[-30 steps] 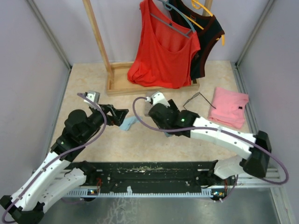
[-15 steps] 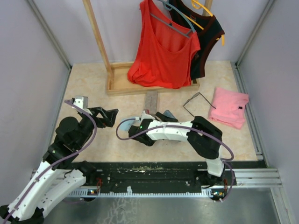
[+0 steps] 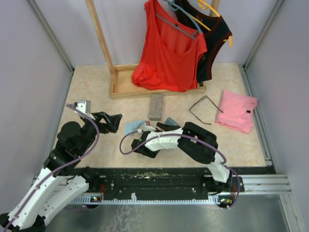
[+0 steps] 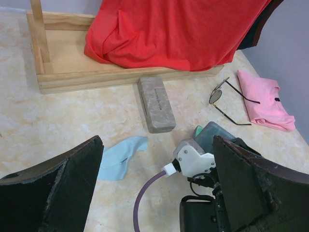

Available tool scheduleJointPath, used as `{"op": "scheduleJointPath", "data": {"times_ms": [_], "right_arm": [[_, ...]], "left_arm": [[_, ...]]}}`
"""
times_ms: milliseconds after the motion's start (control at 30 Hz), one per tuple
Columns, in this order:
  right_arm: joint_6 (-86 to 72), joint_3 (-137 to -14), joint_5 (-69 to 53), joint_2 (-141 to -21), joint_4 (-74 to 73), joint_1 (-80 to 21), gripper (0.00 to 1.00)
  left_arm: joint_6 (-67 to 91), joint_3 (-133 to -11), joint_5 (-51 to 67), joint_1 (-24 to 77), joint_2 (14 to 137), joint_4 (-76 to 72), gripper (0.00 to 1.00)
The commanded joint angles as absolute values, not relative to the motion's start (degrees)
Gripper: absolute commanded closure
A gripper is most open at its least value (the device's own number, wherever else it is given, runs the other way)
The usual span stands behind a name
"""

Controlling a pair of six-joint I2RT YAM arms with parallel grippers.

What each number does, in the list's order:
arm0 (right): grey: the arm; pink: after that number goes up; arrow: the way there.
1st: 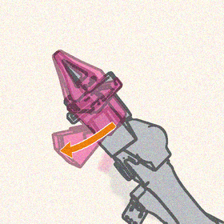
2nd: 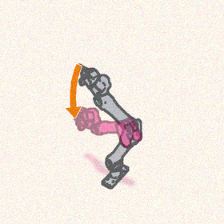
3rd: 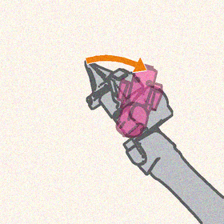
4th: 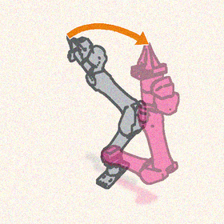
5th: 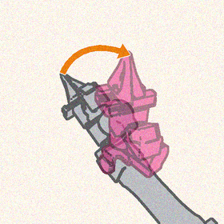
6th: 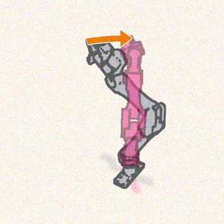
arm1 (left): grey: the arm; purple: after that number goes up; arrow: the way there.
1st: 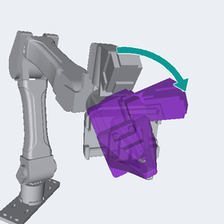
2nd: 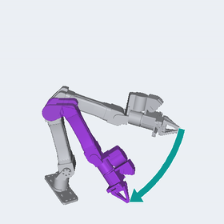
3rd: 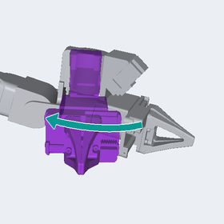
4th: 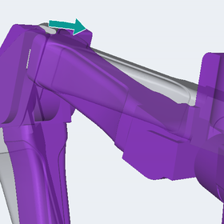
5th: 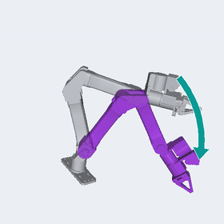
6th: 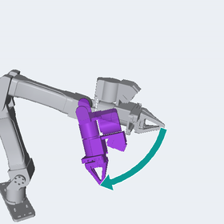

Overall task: Organize the sunglasses
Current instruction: Place the sunglasses case at the center of the board.

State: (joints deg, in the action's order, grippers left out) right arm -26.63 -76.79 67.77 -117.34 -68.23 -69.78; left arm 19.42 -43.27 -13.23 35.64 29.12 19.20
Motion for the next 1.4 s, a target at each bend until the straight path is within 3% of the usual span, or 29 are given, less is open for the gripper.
{"op": "scheduleJointPath", "data": {"times_ms": [0,567,667,933,1367], "right_arm": [[-26.6,-76.7,72.3,-118.2,-67.8,-71.0,0.83],[-26.1,-74.9,69.8,-121.8,-63.9,-73.0,0.50],[-25.6,-74.6,69.5,-121.6,-62.7,-73.8,0.37],[-25.3,-75.0,68.1,-120.6,-61.9,-74.7,0.17],[-23.4,-77.5,62.9,-115.1,-58.8,-78.2,0.09]], "left_arm": [[19.9,-43.2,-12.3,35.9,28.5,19.1,0.01],[20.3,-42.2,-11.9,35.9,28.5,18.6,0.01],[20.4,-42.1,-12.1,35.9,28.3,18.8,0.01],[20.5,-42.0,-12.1,35.9,28.2,18.8,0.01],[20.7,-42.2,-13.0,35.9,28.0,19.7,0.01]]}}
